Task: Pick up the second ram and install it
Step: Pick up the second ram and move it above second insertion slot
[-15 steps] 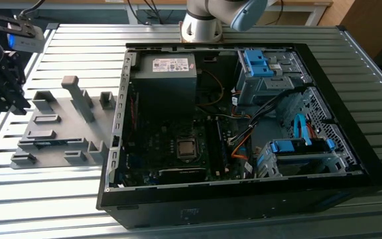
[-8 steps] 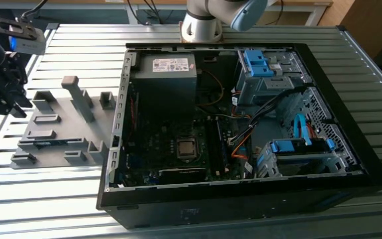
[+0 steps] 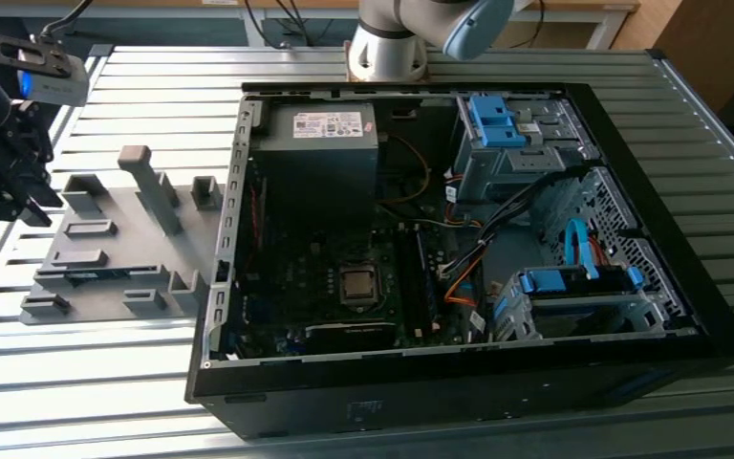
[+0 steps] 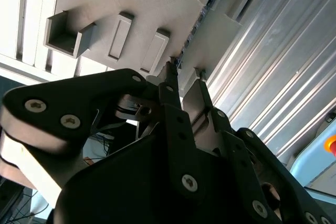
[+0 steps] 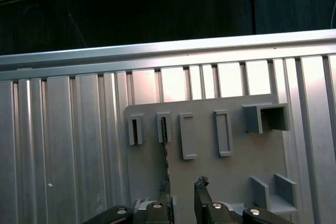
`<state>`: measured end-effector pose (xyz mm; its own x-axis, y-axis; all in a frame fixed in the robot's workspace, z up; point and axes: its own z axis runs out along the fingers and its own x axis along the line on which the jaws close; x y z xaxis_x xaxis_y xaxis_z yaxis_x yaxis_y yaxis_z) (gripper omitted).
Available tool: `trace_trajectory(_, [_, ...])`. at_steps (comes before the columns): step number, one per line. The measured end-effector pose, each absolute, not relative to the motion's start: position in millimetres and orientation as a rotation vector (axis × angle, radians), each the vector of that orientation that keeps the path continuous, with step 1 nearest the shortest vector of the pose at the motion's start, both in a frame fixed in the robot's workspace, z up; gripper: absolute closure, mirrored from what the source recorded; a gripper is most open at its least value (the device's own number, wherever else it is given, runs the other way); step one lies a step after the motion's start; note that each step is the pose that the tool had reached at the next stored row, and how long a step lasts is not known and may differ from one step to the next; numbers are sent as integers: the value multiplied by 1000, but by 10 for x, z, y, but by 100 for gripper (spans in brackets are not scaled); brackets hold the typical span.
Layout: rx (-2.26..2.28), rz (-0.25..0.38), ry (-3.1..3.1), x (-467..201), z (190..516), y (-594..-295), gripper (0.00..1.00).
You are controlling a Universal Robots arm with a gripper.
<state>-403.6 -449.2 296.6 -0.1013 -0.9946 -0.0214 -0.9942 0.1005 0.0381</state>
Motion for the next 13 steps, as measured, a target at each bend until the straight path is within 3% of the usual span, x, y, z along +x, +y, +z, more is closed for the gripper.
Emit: trace_trajectory(13, [2105, -67, -2318, -4037, 2889, -4521, 68])
